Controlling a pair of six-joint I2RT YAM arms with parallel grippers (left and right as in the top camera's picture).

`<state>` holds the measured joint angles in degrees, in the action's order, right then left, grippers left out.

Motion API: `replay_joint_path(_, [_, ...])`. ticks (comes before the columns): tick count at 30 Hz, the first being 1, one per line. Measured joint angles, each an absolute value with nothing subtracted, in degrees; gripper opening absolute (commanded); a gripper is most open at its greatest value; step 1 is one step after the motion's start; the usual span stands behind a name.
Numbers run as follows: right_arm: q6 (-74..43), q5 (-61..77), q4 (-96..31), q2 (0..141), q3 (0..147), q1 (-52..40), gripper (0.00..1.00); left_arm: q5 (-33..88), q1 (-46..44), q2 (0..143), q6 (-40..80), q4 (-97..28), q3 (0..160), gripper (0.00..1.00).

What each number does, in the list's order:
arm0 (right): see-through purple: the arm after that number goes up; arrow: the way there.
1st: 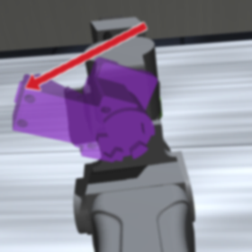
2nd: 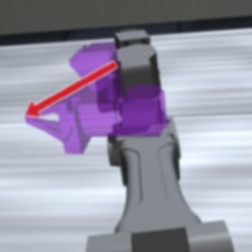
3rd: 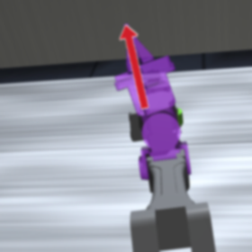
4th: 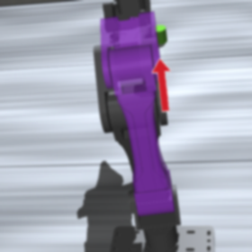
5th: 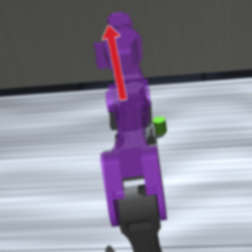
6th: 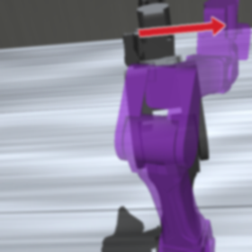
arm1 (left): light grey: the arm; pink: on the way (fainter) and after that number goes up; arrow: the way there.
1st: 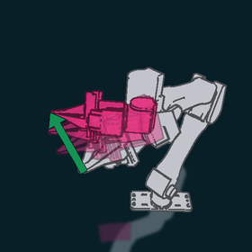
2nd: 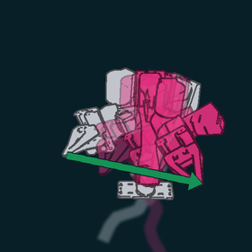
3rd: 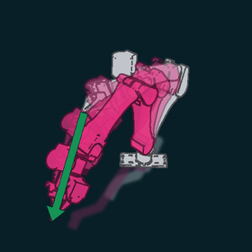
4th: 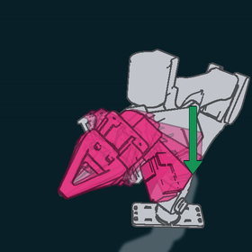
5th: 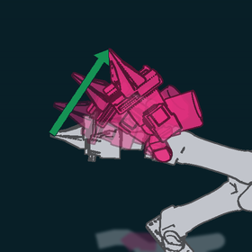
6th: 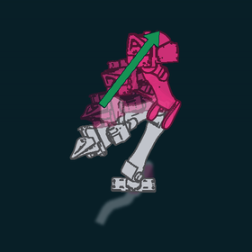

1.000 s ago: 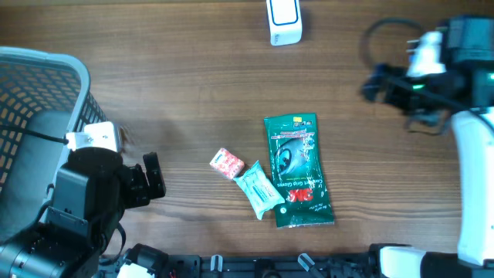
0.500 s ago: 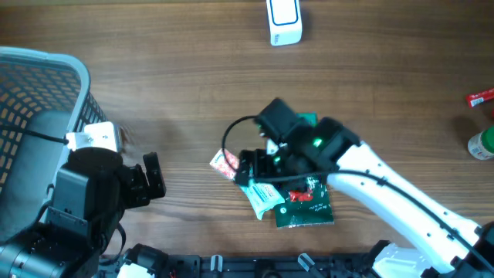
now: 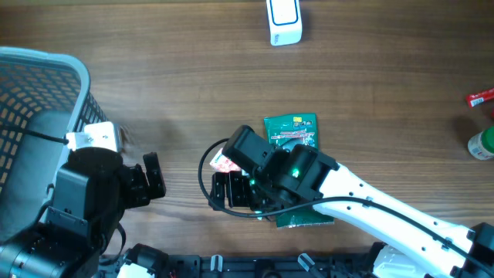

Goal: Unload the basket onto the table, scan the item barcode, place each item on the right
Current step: 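Reach the right gripper to the light-green wipes pack and grasp it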

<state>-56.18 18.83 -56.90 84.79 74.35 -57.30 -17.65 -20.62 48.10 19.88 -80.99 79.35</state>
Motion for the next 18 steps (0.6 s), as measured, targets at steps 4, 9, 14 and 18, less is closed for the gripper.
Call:
replay_joint_path(4, [-50.96, 11.86, -56.90, 84.79, 74.35, -57.30, 1.00, -17.65, -20.62, 48.10, 19.88, -80.99, 79.35, 1.00])
replay_joint_path(9, [-45.19, 3.68, -55.77, 88.40, 72.69, -58.46, 0.91, -17.65, -20.62, 48.10, 19.88, -80.99, 79.35, 1.00])
replay_joint_path(14, [-42.00, -1.48, -52.62, 101.60, 67.70, -59.48, 0.77, -17.63, -20.62, 48.10, 19.88, -81.01, 79.35, 1.00])
replay_joint_path(18, [-42.06, -2.00, -49.74, 104.31, 67.70, -59.48, 0.45, -17.65, -20.62, 48.10, 19.88, -80.99, 79.35, 1.00])
